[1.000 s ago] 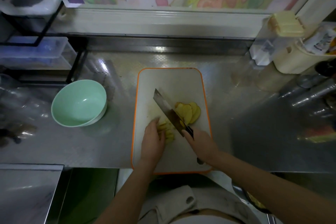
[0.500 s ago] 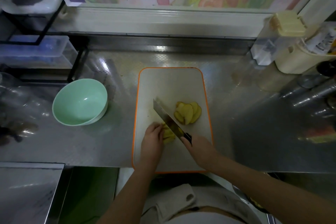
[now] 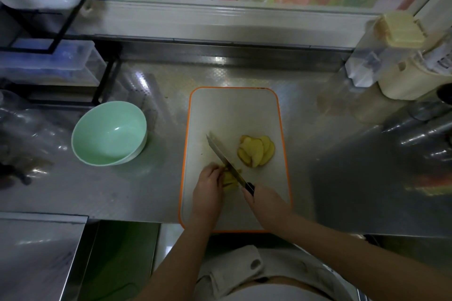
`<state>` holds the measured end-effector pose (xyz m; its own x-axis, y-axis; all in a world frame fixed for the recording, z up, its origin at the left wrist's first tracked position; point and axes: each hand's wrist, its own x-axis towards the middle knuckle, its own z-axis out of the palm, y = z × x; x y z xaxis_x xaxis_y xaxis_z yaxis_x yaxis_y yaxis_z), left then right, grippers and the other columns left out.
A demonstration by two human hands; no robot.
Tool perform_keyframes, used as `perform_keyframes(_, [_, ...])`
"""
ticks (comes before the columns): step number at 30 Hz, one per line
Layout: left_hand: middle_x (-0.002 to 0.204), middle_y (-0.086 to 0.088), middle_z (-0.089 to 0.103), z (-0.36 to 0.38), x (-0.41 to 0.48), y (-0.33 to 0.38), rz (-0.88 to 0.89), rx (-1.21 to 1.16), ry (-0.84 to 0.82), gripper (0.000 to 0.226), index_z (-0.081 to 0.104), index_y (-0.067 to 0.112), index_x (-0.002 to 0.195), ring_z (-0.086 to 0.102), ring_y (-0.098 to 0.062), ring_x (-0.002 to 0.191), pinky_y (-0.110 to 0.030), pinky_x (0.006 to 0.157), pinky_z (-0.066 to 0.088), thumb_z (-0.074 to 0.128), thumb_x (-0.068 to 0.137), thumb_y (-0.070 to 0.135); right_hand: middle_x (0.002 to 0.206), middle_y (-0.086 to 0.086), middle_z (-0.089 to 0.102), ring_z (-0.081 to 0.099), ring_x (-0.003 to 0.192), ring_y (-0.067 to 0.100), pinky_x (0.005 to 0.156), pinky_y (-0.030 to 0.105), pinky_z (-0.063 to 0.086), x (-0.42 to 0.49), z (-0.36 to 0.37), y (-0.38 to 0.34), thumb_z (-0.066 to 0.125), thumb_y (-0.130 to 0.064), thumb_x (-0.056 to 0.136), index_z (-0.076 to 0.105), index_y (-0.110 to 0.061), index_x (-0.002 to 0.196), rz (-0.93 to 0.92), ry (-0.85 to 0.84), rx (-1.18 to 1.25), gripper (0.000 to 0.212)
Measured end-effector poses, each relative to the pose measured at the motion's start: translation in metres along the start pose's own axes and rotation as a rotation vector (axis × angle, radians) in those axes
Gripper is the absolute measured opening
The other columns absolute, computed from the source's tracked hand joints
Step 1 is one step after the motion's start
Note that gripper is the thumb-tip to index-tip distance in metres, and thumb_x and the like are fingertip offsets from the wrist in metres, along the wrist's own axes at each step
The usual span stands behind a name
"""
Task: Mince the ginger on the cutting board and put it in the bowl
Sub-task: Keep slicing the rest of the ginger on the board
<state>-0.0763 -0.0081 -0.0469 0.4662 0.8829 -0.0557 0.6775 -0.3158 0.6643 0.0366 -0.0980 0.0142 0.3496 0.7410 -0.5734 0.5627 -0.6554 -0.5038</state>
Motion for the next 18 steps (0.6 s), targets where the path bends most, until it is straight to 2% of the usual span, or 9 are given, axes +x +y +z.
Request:
perform_keyframes(2, [0.116,-0.01,0.06,0.0,-0.001,0.0,0.003,0.002,0.006,0.024,0.064,0.004,0.113,0.055,-0.023,0.107,-0.011,0.085,0.03,0.053,0.091,0.008,0.074,0.0,0.049,0.051,0.073,0.018,0.063,0.028,0.038,0.002,0.003,0.0,0.035,-0.038,0.099,0.045,-0.014,0.087,0.02,0.001,0.017,0.029])
perform_keyframes(5, [0.117,-0.011,0.06,0.0,-0.002,0.001,0.0,0.003,0.001,0.025,0.064,0.003,0.113,0.055,-0.025,0.108,-0.016,0.087,0.033,0.053,0.091,0.007,0.081,0.004,0.051,0.051,0.075,0.019,0.064,0.028,0.038,0.008,0.008,0.001,0.037,-0.037,0.099,0.043,-0.014,0.087,0.016,0.02,0.017,0.027])
perform_keyframes(8, [0.117,-0.011,0.06,0.001,-0.002,0.0,0.008,-0.001,0.004,0.024,0.064,0.004,0.112,0.054,-0.025,0.108,-0.018,0.089,0.034,0.053,0.091,0.008,0.067,-0.005,0.045,0.047,0.061,0.013,0.055,0.02,0.034,0.013,0.003,0.003,0.037,-0.032,0.1,0.038,-0.02,0.07,-0.06,0.014,-0.006,0.032])
perform_keyframes(10, [0.118,-0.009,0.059,0.001,-0.003,-0.001,0.001,-0.008,0.006,0.023,0.064,0.006,0.112,0.053,-0.022,0.11,-0.018,0.092,0.034,0.053,0.092,0.011,0.061,-0.008,0.039,0.039,0.051,0.005,0.048,0.021,0.03,0.014,-0.007,0.006,0.037,-0.028,0.101,0.032,-0.025,0.065,-0.108,0.007,0.022,0.036])
perform_keyframes(15, [0.117,-0.009,0.059,-0.004,-0.001,-0.002,0.007,-0.025,-0.006,0.024,0.064,0.007,0.112,0.053,-0.022,0.11,-0.021,0.096,0.035,0.051,0.093,0.011,0.06,-0.011,0.039,0.038,0.051,0.001,0.05,0.015,0.036,0.015,-0.018,0.009,0.04,-0.026,0.1,0.034,-0.028,0.064,-0.179,0.094,0.085,0.036])
perform_keyframes(18, [0.114,-0.009,0.06,-0.008,0.0,0.0,0.026,-0.051,-0.016,0.024,0.062,0.006,0.112,0.054,-0.022,0.107,-0.015,0.092,0.033,0.05,0.092,0.007,0.06,-0.012,0.04,0.039,0.052,0.001,0.05,0.014,0.036,0.016,-0.018,0.007,0.041,-0.027,0.1,0.034,-0.03,0.064,-0.197,0.146,0.101,0.036])
